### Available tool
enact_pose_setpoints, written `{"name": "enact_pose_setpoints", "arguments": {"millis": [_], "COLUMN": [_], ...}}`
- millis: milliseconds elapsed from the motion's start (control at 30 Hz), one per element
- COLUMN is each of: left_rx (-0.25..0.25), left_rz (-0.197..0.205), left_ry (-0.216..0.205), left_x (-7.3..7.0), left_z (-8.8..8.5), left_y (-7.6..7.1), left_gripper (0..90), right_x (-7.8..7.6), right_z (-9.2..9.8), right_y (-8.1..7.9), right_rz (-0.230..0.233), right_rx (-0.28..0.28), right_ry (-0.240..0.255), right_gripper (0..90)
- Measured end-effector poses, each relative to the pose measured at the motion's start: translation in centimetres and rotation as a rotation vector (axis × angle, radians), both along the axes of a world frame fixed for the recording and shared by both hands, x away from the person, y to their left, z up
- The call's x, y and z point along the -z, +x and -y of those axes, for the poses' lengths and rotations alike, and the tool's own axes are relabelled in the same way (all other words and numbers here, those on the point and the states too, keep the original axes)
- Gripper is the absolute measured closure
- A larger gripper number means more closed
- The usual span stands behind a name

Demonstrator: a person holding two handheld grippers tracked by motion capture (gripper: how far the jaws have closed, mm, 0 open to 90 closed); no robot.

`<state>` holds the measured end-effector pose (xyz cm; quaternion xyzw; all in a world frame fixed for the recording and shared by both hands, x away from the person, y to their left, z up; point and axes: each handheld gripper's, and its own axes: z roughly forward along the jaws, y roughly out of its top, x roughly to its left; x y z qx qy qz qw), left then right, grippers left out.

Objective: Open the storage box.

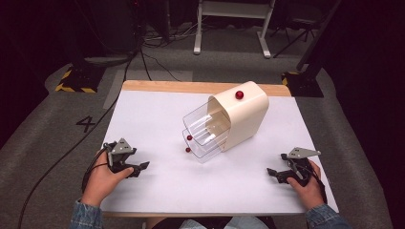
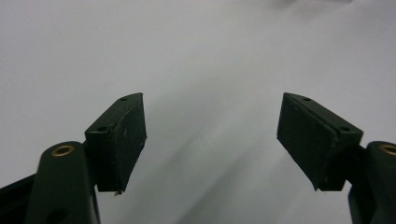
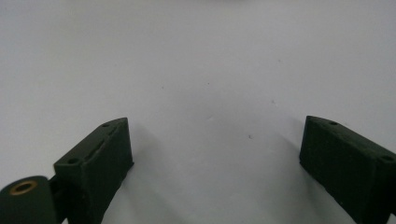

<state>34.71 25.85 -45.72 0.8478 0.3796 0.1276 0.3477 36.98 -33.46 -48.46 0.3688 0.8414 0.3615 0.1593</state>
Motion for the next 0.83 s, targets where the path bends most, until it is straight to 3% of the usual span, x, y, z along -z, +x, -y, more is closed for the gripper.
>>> {"name": "enact_pose_setpoints", "arguments": {"millis": [133, 267, 467, 833], "left_rx": [0.000, -0.011, -0.017, -0.016], "left_rz": [-0.032, -0.019, 0.017, 0.009], "left_ry": [0.022, 0.007, 0.043, 0.040], "left_x": [1.1, 2.3, 2.5, 2.5], "left_z": [0.0, 0.1, 0.5, 0.4], "left_y": [0.2, 0.5, 0.1, 0.2], "left_gripper": [22.0, 15.5, 14.1, 13.8], "right_x": [0.0, 0.0, 0.0, 0.0], "right_z": [0.0, 0.0, 0.0, -0.1], "right_y": [0.0, 0.0, 0.0, 0.0], "right_rz": [0.000, 0.000, 0.001, 0.000], "right_rx": [-0.001, -0.001, 0.000, -0.001], "right_ry": [0.001, 0.001, 0.001, -0.006], "right_gripper": [9.5, 9.5, 9.5, 9.4]}}
